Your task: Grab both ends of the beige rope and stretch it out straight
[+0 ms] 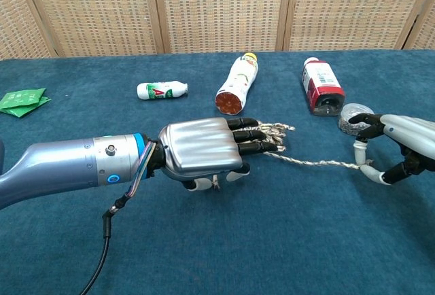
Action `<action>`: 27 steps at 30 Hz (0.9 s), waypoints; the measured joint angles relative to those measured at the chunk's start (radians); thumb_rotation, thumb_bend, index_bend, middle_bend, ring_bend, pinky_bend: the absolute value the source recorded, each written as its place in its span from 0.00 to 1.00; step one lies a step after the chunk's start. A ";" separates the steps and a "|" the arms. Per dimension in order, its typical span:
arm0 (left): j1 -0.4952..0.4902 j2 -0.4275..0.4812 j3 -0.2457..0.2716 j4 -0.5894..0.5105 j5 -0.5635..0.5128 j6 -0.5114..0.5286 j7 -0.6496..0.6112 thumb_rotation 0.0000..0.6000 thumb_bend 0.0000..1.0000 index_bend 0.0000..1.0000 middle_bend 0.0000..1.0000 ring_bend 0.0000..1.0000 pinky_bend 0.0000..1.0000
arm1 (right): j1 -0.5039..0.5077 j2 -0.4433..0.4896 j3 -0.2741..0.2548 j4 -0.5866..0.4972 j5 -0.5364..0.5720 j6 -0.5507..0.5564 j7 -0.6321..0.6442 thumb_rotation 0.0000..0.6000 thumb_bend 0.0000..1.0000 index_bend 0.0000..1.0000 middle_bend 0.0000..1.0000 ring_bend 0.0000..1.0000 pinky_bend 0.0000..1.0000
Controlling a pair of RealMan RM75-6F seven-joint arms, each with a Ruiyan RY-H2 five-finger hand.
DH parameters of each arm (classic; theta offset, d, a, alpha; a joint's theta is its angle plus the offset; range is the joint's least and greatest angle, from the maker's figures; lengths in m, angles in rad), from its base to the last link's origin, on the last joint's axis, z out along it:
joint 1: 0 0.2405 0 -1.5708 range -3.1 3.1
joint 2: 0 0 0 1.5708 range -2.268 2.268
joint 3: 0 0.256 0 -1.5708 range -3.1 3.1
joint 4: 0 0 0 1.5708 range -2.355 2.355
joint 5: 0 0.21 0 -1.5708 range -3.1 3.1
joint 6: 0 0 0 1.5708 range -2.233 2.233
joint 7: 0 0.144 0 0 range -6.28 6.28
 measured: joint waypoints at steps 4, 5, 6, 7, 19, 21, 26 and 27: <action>0.000 -0.002 0.002 0.000 -0.006 0.000 0.005 1.00 0.33 0.50 0.00 0.00 0.00 | 0.000 0.000 0.000 0.000 0.000 0.001 -0.001 1.00 0.47 0.66 0.06 0.00 0.01; 0.000 -0.003 0.002 0.000 -0.008 -0.002 0.006 1.00 0.33 0.50 0.00 0.00 0.00 | 0.000 0.000 0.000 0.000 0.000 0.001 -0.001 1.00 0.47 0.66 0.06 0.00 0.01; 0.000 -0.004 0.002 0.000 -0.011 -0.004 0.008 1.00 0.33 0.51 0.00 0.00 0.00 | 0.000 0.000 0.000 0.000 -0.001 0.001 -0.001 1.00 0.47 0.66 0.06 0.00 0.01; 0.000 -0.005 0.002 0.000 -0.017 -0.008 0.009 1.00 0.33 0.51 0.00 0.00 0.00 | 0.000 0.000 0.000 0.001 -0.001 0.001 -0.002 1.00 0.47 0.66 0.06 0.00 0.01; 0.001 -0.019 0.015 0.019 -0.022 -0.001 0.005 1.00 0.34 0.54 0.00 0.00 0.00 | 0.001 -0.002 -0.001 0.003 0.001 -0.001 -0.006 1.00 0.47 0.66 0.06 0.00 0.01; 0.000 -0.021 0.017 0.023 -0.023 0.000 0.004 1.00 0.35 0.54 0.00 0.00 0.00 | 0.001 -0.002 -0.001 0.003 0.002 -0.002 -0.007 1.00 0.47 0.66 0.06 0.00 0.01; -0.001 -0.025 0.019 0.030 -0.027 -0.001 0.001 1.00 0.42 0.54 0.00 0.00 0.00 | 0.001 -0.002 -0.001 0.003 0.002 -0.002 -0.007 1.00 0.47 0.66 0.06 0.00 0.01; -0.001 -0.025 0.019 0.031 -0.028 -0.002 0.001 1.00 0.43 0.54 0.00 0.00 0.00 | 0.001 -0.002 -0.001 0.003 0.003 -0.002 -0.007 1.00 0.47 0.66 0.06 0.00 0.01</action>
